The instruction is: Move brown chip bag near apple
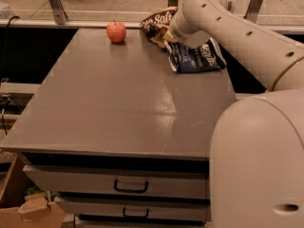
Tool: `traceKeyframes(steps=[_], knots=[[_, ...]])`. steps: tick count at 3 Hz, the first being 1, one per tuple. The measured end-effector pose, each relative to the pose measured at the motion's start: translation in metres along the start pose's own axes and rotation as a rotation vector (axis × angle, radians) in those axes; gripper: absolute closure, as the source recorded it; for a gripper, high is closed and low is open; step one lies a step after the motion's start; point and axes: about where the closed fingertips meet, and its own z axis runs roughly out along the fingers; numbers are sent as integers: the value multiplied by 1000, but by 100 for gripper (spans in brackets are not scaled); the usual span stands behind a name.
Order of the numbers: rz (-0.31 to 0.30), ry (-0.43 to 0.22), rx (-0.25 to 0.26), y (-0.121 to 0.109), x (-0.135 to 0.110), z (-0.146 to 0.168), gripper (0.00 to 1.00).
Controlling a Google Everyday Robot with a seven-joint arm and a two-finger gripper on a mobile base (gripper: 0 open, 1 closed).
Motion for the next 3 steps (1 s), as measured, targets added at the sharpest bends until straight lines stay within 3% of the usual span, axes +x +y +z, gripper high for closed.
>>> traceKeyframes(steps=[3], knots=[[-44,-60,-136,62,-38,7,4]])
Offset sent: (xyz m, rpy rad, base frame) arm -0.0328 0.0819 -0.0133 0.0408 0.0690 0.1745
